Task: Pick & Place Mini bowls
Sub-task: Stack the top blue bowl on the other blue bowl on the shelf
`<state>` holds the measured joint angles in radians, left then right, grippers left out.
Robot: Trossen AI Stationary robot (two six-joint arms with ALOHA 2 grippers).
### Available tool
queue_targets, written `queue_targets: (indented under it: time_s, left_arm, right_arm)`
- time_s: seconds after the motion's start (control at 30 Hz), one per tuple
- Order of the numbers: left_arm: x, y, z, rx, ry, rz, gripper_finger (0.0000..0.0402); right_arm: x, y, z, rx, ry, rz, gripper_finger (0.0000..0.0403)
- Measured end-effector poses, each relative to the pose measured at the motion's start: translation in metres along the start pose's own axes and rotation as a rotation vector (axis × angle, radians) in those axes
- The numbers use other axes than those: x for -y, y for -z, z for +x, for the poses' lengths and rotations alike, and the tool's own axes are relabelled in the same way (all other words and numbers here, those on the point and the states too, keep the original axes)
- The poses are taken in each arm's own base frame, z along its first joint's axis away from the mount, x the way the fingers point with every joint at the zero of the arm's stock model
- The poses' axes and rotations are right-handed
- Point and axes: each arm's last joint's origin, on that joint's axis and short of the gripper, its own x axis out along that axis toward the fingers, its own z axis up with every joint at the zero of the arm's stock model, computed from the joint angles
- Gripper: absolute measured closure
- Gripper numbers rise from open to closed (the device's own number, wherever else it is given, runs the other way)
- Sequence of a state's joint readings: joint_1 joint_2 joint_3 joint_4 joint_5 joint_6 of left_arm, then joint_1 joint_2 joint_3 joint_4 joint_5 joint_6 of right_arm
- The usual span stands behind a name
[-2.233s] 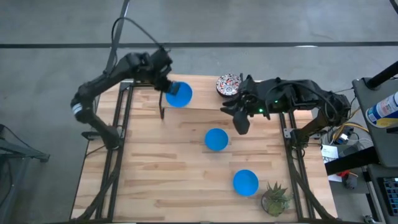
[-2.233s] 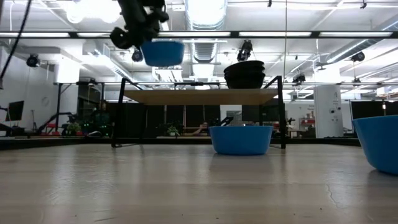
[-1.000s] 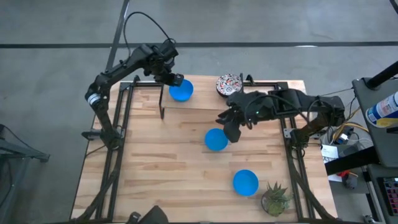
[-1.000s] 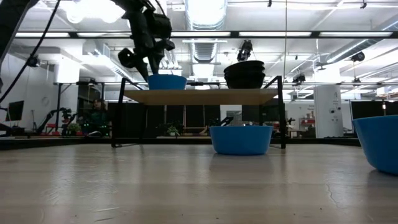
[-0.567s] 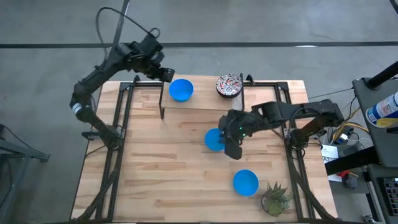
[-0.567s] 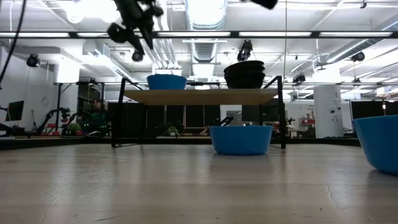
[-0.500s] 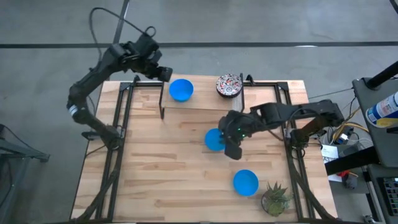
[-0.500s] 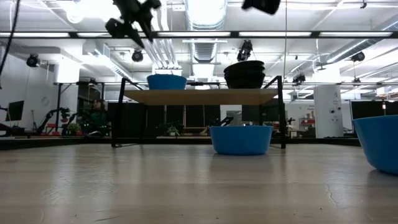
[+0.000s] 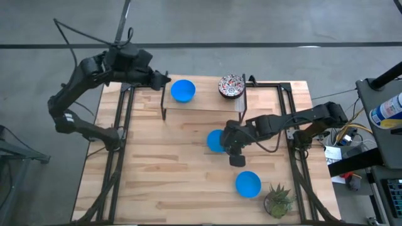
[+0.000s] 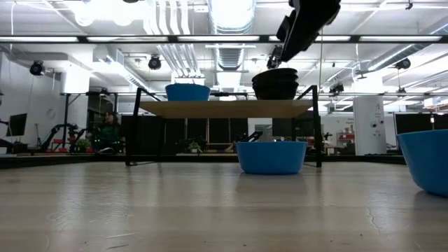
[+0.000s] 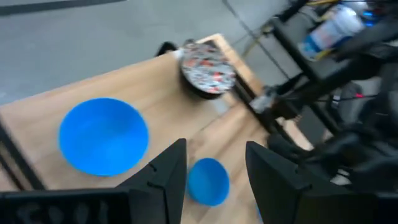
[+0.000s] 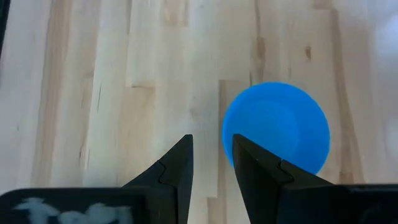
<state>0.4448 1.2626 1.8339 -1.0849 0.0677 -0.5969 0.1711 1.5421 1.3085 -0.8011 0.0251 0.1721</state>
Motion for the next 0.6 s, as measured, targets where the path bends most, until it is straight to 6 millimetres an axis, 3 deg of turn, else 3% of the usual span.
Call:
queue_targets:
  time_s: [0.37,0.6]
  left_arm:
    - [0.038,0.008,-0.018,0.087,0.258,0.034,0.0245]
    - [0.042,0.01,-0.019,0.093,0.267,0.029,0.0245]
  right_arm:
    - [0.003,0.024,0.045,-0.042,0.007,-0.029,0.0294]
    - [0.006,0.028,0.082,-0.137,0.024,-0.076,0.0294]
